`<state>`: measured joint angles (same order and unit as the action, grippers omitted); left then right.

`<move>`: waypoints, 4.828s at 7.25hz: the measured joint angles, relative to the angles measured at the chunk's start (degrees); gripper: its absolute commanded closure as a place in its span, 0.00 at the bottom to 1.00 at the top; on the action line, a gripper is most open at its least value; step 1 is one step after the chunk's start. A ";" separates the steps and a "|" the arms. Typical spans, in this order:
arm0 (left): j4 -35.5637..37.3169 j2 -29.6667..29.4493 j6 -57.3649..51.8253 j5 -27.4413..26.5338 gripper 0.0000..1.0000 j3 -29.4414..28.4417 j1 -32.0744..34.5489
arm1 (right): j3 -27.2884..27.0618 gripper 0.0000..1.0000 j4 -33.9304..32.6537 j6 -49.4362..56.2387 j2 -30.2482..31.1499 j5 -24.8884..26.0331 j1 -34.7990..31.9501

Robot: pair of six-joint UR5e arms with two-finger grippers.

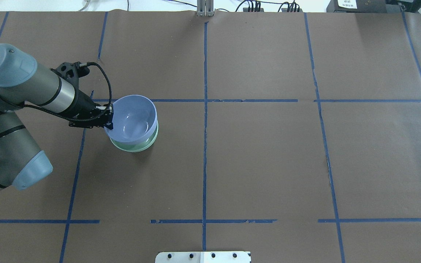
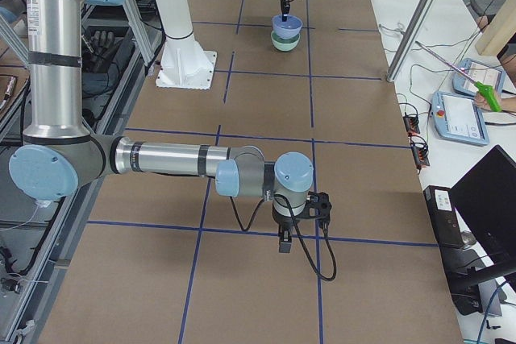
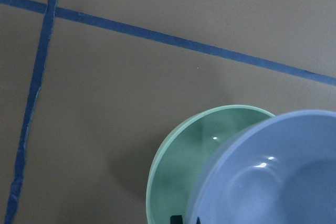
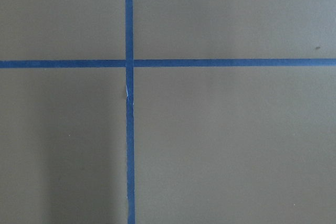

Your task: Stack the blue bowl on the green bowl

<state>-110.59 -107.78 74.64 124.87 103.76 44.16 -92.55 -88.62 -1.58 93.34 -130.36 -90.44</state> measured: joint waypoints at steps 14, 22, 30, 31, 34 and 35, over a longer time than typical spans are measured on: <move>0.03 0.97 -2.37 -0.40 0.00 1.69 0.77 | 0.00 0.00 0.00 0.00 0.00 0.00 0.00; 25.85 4.63 -61.86 0.15 0.00 4.87 31.43 | 0.00 0.00 -0.02 0.00 0.00 0.00 0.00; 21.04 19.23 -77.76 8.32 0.00 -9.25 45.27 | 0.00 0.00 0.00 0.00 0.00 0.02 0.00; 20.83 20.27 -77.76 8.40 0.00 -9.31 45.33 | 0.00 0.00 0.00 0.00 0.00 0.00 0.00; 20.69 21.06 -77.68 8.53 0.00 -9.23 46.00 | 0.00 0.00 -0.02 0.00 0.00 -0.02 0.00; 20.68 21.05 -77.65 8.54 0.00 -9.21 46.12 | 0.00 0.00 0.00 0.00 0.00 -0.02 0.00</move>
<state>-89.91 -86.73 -3.01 133.41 94.55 90.28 -92.55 -88.62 -1.58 93.34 -130.39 -90.44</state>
